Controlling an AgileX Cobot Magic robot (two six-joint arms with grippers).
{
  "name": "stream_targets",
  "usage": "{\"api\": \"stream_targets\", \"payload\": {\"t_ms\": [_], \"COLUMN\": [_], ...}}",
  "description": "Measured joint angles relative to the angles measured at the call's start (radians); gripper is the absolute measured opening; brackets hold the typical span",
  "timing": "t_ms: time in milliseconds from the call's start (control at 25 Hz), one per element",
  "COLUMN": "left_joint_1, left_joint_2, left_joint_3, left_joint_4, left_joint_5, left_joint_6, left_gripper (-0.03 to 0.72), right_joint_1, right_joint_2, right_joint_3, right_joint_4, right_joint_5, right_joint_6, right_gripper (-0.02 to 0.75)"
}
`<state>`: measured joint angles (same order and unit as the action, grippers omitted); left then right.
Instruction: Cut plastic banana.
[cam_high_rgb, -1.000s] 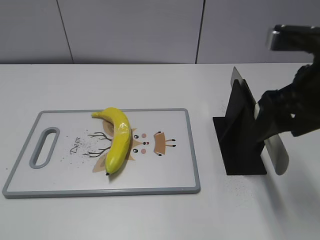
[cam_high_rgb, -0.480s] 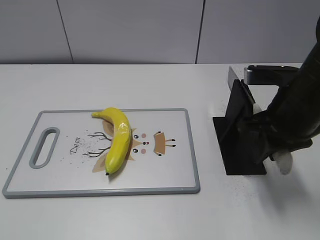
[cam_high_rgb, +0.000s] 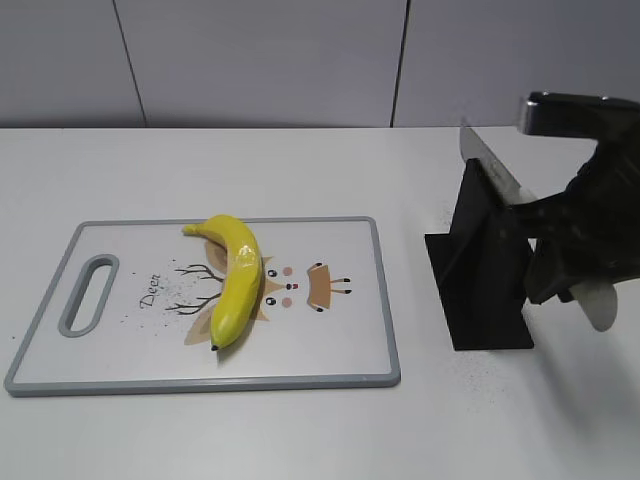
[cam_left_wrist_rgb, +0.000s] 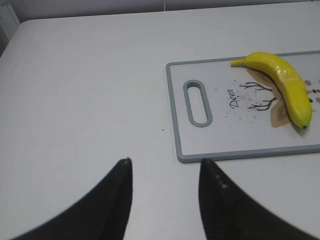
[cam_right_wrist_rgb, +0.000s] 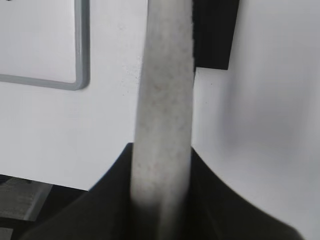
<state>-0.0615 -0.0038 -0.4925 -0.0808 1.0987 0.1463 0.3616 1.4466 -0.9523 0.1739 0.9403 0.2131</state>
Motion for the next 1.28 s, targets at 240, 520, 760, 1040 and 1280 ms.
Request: {"api": "stream_targets", "payload": {"t_ms": [240, 520, 760, 1040, 1280], "left_joint_1": [0.0, 0.0, 0.0, 0.0, 0.0], "left_joint_2": [0.0, 0.0, 0.084, 0.405, 0.76], "left_joint_3": [0.0, 0.0, -0.045, -0.124, -0.295], "left_joint_4": [0.0, 0.002, 0.003, -0.01, -0.143], "left_joint_5": [0.0, -0.001, -0.082, -0.306, -0.397], "left_joint_6": [0.0, 0.0, 0.0, 0.06, 0.302], "left_gripper": [0.413, 0.412, 0.491, 0.586, 0.586], "right_joint_1": [0.006, 0.006, 0.006, 0.006, 0.006], "right_joint_2": [-0.144, -0.206, -0.201, -0.053, 0.121], "right_joint_3": [-0.001, -0.081, -0.14, -0.22, -0.358], "right_joint_4": [-0.012, -0.075, -0.139, -0.058, 0.19], "right_joint_5": [-0.003, -0.006, -0.149, -0.173, -0.094], "right_joint_6": [-0.026, -0.034, -0.153, -0.526, -0.919], "right_gripper": [0.166, 0.166, 0.166, 0.166, 0.166]}}
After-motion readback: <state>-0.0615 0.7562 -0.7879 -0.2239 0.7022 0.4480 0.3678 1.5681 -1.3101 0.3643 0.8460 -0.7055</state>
